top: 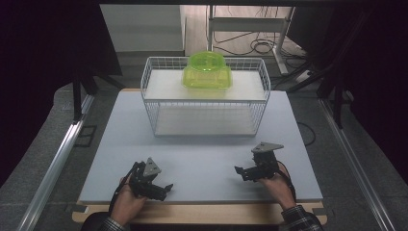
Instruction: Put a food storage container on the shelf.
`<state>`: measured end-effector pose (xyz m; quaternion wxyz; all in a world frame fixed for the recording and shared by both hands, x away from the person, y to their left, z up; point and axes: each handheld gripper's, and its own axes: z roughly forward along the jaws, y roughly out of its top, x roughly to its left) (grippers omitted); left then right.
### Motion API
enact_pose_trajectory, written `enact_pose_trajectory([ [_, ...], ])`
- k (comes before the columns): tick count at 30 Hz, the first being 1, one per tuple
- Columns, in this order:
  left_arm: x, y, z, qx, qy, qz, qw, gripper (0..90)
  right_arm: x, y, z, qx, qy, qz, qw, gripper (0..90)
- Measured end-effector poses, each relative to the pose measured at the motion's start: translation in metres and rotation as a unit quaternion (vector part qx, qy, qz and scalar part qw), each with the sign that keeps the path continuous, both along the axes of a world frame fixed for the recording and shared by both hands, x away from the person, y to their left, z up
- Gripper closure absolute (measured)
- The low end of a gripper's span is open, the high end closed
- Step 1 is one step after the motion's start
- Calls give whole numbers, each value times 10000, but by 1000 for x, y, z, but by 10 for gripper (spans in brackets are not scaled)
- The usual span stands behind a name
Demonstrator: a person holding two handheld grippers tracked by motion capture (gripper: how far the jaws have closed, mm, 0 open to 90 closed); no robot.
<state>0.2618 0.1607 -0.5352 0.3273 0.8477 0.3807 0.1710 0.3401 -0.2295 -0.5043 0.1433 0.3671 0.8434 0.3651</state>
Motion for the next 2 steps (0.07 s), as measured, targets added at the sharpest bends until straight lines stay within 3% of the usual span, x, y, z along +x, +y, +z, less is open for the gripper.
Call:
enact_pose_trajectory([
  [2,0,0,0,-6,-10,-5,10000,0,0,0,-3,-60,49,-39,10000,11],
])
